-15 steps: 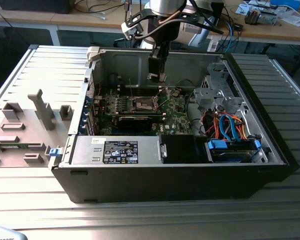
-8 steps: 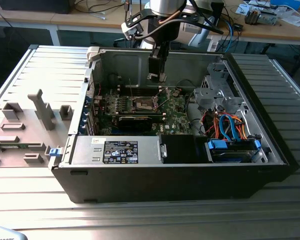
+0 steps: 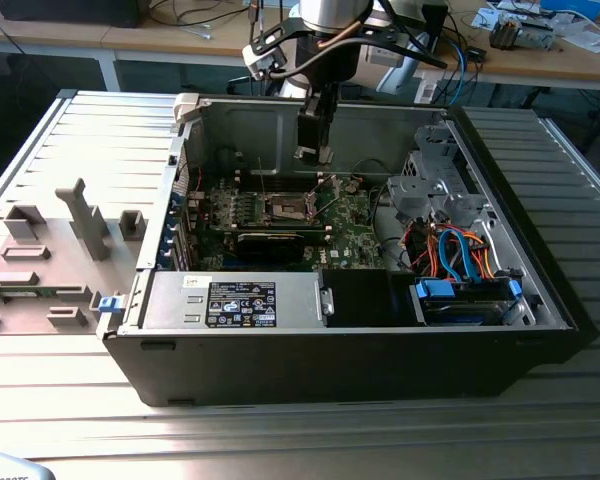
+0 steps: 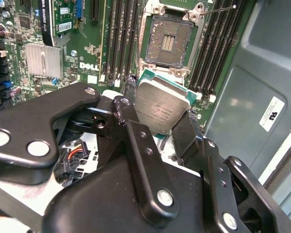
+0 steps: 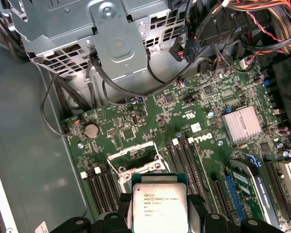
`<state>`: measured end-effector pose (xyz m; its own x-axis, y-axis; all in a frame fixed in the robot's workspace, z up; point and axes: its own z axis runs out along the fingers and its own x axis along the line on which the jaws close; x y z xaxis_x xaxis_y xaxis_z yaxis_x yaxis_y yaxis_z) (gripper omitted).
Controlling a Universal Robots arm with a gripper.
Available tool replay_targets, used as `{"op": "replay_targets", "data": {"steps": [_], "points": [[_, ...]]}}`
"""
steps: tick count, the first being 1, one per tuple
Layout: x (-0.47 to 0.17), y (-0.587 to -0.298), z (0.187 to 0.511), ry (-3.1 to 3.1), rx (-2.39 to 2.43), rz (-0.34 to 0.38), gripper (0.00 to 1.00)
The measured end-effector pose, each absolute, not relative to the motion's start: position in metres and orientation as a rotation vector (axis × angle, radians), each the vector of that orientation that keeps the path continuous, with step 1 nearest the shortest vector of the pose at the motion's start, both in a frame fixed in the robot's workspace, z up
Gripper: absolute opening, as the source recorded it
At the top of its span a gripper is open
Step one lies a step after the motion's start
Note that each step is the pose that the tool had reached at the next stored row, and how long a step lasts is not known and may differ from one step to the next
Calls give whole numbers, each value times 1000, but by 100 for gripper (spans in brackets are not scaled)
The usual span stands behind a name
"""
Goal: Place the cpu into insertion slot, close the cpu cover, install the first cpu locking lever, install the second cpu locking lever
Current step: 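Place the cpu into insertion slot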
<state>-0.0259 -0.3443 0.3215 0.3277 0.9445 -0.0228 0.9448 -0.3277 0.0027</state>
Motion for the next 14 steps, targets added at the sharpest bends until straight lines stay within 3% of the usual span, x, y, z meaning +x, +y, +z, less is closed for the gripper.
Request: {"op": "replay_targets", "data": {"steps": [14], "points": [[-26,-344,318,1816,2544,-27,54]]}}
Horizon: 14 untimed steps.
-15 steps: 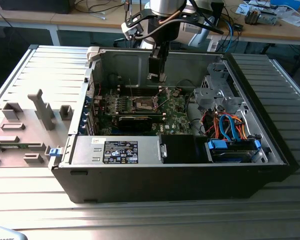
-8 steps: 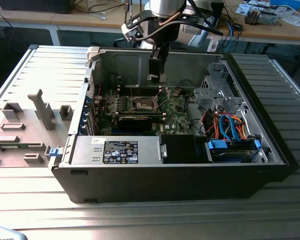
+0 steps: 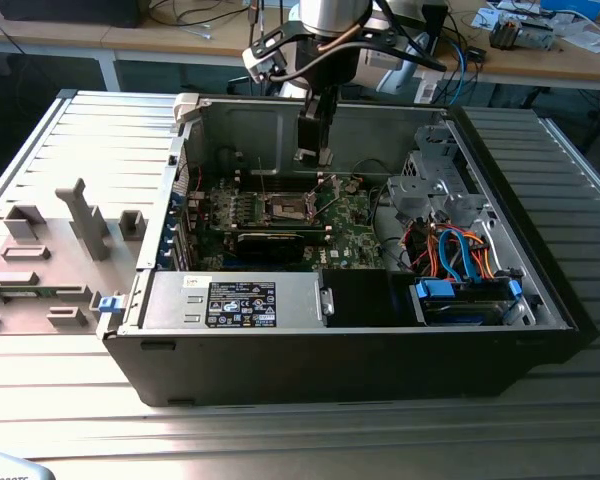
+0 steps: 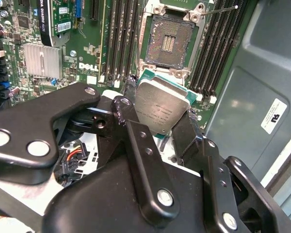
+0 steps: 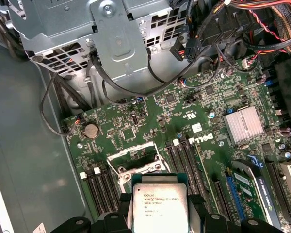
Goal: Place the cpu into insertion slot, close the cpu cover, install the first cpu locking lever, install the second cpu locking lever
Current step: 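Place the cpu into insertion slot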
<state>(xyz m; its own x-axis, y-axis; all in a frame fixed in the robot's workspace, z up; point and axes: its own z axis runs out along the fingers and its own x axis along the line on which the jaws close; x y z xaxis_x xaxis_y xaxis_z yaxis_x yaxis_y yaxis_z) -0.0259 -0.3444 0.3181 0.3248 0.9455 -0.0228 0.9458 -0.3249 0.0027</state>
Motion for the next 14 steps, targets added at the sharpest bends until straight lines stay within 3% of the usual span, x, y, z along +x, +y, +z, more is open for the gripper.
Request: {"op": "replay_targets", "data": {"steps": [14], "points": [[-26,-344,316,2099,2314,-24,54]]}}
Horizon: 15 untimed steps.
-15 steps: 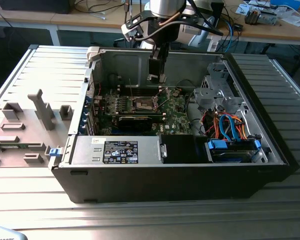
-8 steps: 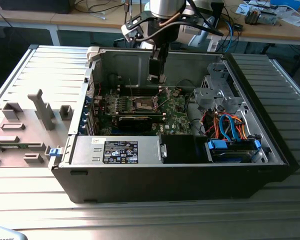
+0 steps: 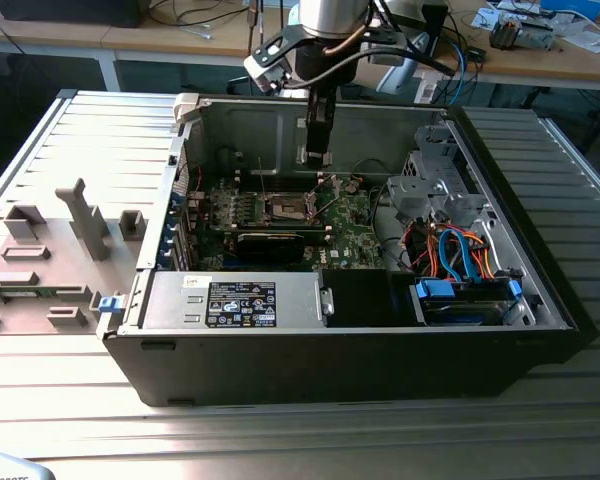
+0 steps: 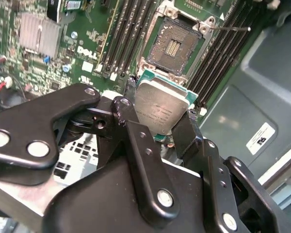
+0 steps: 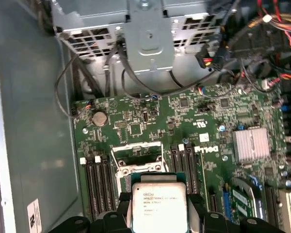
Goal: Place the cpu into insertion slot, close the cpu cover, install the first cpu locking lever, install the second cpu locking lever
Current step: 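Place the cpu into insertion slot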
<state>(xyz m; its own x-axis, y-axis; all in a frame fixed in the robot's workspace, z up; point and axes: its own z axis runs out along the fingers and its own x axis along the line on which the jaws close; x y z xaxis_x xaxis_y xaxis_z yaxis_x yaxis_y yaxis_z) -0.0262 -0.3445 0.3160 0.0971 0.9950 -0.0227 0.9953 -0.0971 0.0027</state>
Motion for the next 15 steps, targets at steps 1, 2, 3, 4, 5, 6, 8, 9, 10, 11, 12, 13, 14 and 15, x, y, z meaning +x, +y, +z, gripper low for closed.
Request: {"op": "replay_targets", "data": {"steps": [1,2,3,4,5,6,8,9,10,11,12,13,14,15], "points": [[-26,-344,316,2153,2263,-23,54],[-26,-344,316,2169,2248,-23,54],[-26,-344,316,2171,2246,-23,54],[-26,-344,316,2171,2246,-23,54],[-26,-344,315,2171,2246,-23,54],[-26,-344,315,2171,2246,-23,54],[-27,-345,315,2171,2246,-22,54],[-27,-345,315,2171,2246,-22,54],[-27,-345,315,2171,2246,-23,54],[-28,-345,315,2171,2246,-23,54],[-28,-345,315,2171,2246,-23,54],[-28,-345,315,2171,2246,-23,54],[-28,-345,315,2171,2246,-23,54],[-28,-345,315,2171,2246,-23,54]]}}
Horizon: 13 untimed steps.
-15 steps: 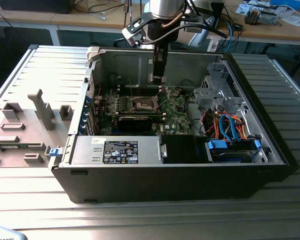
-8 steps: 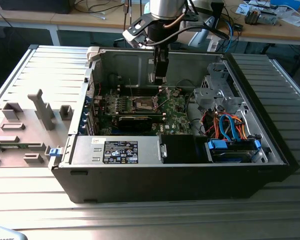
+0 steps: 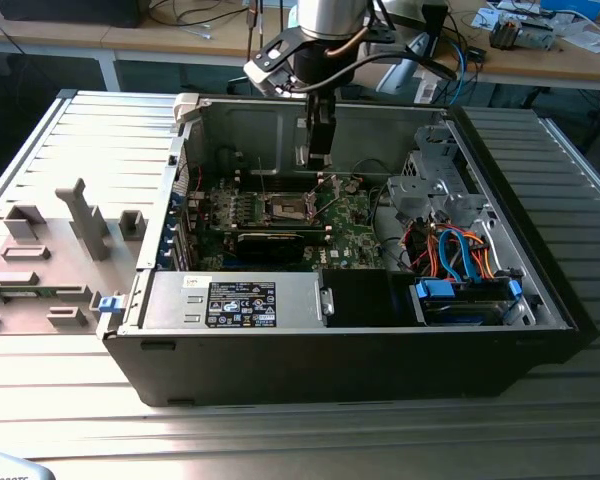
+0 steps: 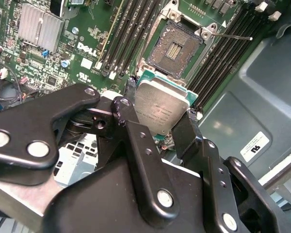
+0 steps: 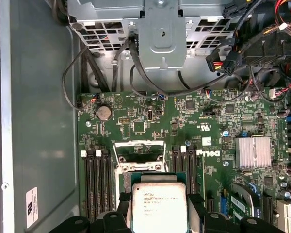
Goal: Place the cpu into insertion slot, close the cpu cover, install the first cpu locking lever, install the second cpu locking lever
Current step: 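Place the cpu into insertion slot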
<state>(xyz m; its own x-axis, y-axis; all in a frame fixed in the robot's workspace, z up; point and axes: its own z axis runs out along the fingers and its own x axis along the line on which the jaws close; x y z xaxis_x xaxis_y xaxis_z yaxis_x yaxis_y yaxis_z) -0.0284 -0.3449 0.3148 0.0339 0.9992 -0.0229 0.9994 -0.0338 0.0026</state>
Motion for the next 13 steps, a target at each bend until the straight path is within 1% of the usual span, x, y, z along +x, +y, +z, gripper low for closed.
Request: {"op": "replay_targets", "data": {"steps": [3,5,13], "points": [[-29,-345,314,2171,2246,-23,54],[-29,-347,290,2171,2246,-23,54],[-29,-347,289,2172,2245,-23,54]]}}
